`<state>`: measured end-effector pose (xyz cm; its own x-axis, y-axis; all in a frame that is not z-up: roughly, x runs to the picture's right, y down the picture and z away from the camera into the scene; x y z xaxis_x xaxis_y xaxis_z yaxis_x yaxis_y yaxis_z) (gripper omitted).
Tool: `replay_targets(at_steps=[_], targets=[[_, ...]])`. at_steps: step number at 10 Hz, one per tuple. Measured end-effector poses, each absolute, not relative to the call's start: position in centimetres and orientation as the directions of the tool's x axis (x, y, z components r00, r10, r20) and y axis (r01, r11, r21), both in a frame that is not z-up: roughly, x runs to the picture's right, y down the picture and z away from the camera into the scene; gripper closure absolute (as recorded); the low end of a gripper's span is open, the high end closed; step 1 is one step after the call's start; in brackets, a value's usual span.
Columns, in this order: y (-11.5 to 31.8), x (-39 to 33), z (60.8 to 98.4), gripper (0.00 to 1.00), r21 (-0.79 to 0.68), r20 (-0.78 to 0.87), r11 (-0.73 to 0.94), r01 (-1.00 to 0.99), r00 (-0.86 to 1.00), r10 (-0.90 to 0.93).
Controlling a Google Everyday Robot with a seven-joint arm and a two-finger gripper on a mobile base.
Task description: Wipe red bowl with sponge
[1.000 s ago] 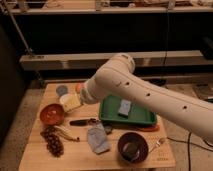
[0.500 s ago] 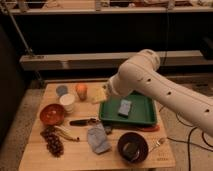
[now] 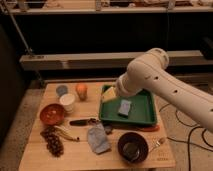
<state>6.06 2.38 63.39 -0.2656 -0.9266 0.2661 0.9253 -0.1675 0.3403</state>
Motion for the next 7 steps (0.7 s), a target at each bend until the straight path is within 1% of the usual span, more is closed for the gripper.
replay_targets(at_steps=[1,3,5,6,7], targets=[[2.4,5.9,63.4,0.2,0.324,0.275,-0.175,0.93,-0.269,-0.923],[2.2,6.0,65.4,0.2,0.277,0.295,-0.2,0.94,-0.281,-0.913],[1.6,6.7,70.7,0.2,0.25,0.34,-0.204,0.946,-0.283,-0.897],[1.1,7.1,74.7,0.2,0.235,0.372,-0.205,0.95,-0.282,-0.884],[1.1,7.5,77.8,0.2,0.221,0.399,-0.202,0.954,-0.277,-0.874]])
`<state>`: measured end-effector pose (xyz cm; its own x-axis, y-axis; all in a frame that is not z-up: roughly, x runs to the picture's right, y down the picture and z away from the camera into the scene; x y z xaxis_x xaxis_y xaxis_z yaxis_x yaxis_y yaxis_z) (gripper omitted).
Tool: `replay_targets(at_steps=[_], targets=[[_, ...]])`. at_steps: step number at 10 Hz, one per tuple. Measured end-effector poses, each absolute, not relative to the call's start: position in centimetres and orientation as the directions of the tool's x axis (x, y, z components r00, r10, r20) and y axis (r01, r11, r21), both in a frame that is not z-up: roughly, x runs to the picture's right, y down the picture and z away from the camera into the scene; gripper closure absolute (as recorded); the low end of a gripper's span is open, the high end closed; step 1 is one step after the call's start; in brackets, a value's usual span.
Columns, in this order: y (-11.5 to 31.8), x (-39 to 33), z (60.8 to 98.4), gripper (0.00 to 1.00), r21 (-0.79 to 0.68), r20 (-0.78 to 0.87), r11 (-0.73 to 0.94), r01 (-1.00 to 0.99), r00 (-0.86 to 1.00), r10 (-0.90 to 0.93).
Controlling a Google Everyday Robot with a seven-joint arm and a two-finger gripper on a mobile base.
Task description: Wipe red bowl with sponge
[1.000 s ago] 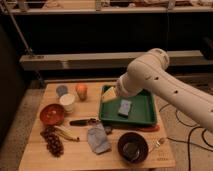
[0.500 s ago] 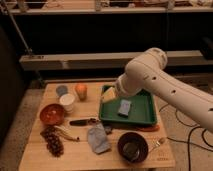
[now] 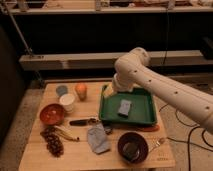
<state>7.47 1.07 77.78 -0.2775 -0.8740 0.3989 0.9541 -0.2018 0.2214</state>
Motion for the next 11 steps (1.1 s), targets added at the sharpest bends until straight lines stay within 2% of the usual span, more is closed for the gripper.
replay_targets(at_steps=[2,5,7,11], targets=[[1.8,8.5,83.5,0.2,0.182,0.456,-0.194,0.964,-0.258,-0.852],[4.3,11.0,89.2,0.2,0.114,0.537,-0.154,0.982,-0.191,-0.822],[5.1,12.0,90.2,0.2,0.084,0.552,-0.13,0.988,-0.155,-0.82],[7.0,15.3,89.3,0.2,0.011,0.618,-0.058,0.998,-0.052,-0.784]])
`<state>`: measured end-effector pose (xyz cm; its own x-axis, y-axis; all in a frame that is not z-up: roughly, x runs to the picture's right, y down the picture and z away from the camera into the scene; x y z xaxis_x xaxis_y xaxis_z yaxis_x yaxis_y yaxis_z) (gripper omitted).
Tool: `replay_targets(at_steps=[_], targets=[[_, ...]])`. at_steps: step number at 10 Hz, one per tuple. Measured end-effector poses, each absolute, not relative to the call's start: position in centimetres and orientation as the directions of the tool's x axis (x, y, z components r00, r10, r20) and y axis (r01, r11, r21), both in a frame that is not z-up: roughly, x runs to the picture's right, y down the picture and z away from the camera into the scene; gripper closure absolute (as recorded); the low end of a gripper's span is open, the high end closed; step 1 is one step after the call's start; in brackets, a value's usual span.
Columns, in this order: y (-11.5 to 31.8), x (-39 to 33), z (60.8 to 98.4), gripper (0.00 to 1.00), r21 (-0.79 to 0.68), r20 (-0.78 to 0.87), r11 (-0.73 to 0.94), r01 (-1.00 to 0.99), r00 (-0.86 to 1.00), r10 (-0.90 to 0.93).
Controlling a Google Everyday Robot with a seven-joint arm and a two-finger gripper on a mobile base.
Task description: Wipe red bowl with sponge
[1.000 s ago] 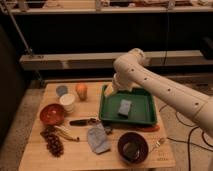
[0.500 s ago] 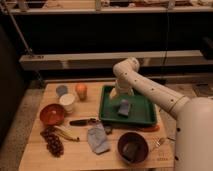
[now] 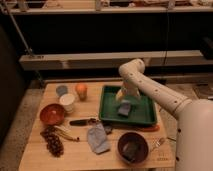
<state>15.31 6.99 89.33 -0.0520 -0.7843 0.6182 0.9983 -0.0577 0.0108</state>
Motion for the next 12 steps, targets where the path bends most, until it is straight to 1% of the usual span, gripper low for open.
replay_targets(at_steps=[3,9,10,12], targets=[[9.4,15.1,89.2,0.2,0.012,0.651,-0.009,1.0,-0.014,-0.759],[11.8,13.4,89.7,0.2,0.039,0.684,-0.001,0.999,-0.028,-0.729],[12.1,12.9,89.9,0.22,0.044,0.688,-0.005,0.999,-0.034,-0.725],[12.5,12.5,90.2,0.37,0.049,0.693,-0.009,0.999,-0.041,-0.719]])
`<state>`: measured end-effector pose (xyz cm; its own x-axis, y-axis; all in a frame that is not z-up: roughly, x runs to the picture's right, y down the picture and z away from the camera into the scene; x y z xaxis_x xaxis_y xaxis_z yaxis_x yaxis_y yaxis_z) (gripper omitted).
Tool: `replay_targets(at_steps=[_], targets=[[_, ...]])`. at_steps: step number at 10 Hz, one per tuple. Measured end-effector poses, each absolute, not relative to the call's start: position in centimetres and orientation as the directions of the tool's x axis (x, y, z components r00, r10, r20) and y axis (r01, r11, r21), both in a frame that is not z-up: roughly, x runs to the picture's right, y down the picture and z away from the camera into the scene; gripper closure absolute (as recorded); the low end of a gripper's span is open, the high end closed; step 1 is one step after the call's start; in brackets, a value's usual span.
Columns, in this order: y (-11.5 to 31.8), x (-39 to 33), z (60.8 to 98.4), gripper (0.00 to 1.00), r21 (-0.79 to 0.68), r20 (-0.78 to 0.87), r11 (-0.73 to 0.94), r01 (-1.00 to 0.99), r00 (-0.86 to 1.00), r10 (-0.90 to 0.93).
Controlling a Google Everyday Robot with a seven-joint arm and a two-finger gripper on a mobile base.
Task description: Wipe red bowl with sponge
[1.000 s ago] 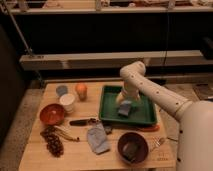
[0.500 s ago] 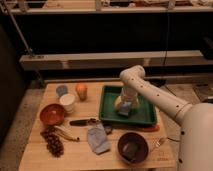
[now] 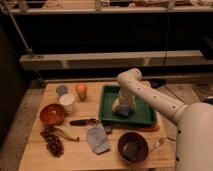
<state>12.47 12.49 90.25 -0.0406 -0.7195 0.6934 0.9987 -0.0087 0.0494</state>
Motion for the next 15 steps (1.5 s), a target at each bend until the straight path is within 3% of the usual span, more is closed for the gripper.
replay_targets(at_steps=[1,6,11,15], targets=[[12.7,12.4,90.3,0.51,0.05,0.698,-0.009,0.999,-0.041,-0.715],[11.7,11.4,90.0,0.97,0.106,0.694,0.042,0.994,-0.043,-0.719],[2.8,10.3,85.0,1.0,0.231,0.599,0.087,0.969,-0.071,-0.797],[-4.5,1.7,80.2,1.0,0.432,0.474,0.005,0.902,-0.223,-0.852]])
